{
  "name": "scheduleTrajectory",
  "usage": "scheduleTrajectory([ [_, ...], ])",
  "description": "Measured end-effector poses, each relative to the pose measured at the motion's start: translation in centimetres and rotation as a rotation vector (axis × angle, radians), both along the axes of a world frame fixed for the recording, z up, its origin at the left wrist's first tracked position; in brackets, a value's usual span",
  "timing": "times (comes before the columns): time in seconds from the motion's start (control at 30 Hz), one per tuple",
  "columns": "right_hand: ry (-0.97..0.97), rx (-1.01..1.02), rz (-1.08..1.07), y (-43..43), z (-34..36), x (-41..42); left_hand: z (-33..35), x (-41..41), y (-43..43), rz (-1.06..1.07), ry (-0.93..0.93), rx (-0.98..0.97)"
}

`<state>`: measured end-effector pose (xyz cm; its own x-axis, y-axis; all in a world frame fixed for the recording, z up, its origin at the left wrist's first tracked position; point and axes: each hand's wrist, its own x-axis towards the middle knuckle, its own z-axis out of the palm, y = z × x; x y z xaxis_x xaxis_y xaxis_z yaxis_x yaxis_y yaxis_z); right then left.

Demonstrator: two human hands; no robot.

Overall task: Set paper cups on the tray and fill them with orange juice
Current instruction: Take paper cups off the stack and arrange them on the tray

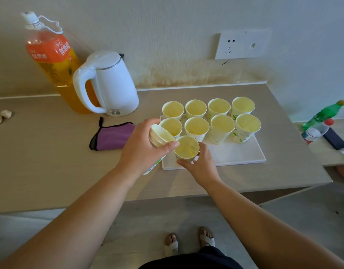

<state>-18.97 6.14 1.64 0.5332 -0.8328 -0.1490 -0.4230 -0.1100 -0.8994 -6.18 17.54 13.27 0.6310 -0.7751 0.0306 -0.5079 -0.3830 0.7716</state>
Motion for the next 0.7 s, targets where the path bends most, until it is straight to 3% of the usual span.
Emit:
scheduleTrajectory([
  [0.17,0.056,0.043,0.062,-0.4,0.4,-1.3,-0.1,0.0,-0.1,0.004,0.008,0.003],
  [0.27,0.086,-0.059,0.030,-0.7,2.3,-2.7,-0.1,0.0,-0.2,0.033,0.011,0.005],
  [0.37,-0.061,-0.110,0.000,-0.7,6.3,-2.8,-0.1,-0.2,-0.6,0.038,-0.003,-0.005],
  [0.43,-0.161,-0.079,0.111,-0.6,9.1,-2.0,-0.1,-0.4,-1.1,0.034,-0.021,0.000],
  [0.53,-0.134,-0.160,0.330,-0.1,11.8,-0.4,0.3,-0.6,-1.8,0.003,-0.049,-0.007],
  [0.7,-0.069,-0.213,0.349,0.3,12.4,0.5,0.6,-0.6,-2.2,-0.096,-0.141,0.006],
])
